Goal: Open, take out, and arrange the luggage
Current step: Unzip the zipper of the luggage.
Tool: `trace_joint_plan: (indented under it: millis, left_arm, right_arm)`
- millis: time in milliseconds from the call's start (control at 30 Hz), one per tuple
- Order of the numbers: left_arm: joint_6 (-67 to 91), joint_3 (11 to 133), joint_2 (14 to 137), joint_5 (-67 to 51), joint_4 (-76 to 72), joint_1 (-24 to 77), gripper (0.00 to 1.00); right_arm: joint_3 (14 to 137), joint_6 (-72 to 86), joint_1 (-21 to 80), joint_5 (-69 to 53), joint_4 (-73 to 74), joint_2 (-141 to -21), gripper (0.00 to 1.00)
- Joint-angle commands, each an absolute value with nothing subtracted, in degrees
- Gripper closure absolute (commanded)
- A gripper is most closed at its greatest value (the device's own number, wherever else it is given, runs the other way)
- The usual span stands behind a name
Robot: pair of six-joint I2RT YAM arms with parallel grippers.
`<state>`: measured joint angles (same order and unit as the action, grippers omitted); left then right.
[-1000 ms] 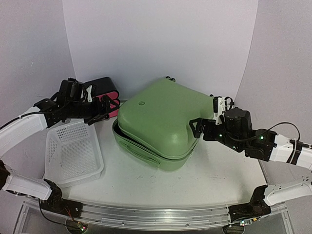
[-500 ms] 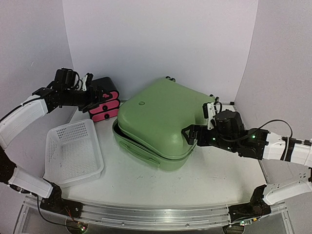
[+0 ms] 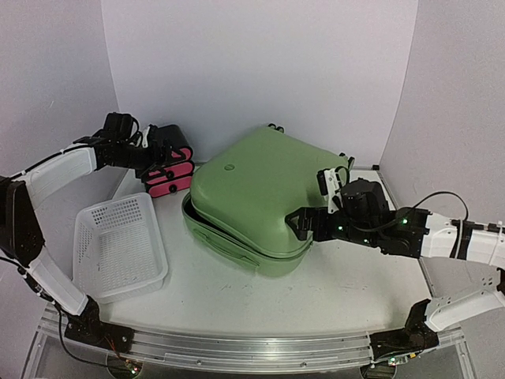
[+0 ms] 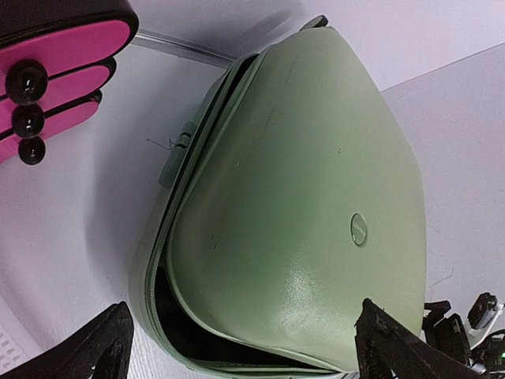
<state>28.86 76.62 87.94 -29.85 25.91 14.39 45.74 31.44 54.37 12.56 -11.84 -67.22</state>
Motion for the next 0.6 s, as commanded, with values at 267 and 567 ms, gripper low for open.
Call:
trace_joint_plan:
  millis: [267,567]
  left_arm:
    - [32.22,82.93,96.15,-39.09,19.16,13.81,0.01]
    - [34.8,77.62,95.65,-40.41,16.37,13.95,0.03]
  right_arm:
    - [58.31,24.46,63.75,28.04,-4.38,-74.25,0.02]
    - [65.51,21.24,71.35,39.42,3.43,-81.64,0.02]
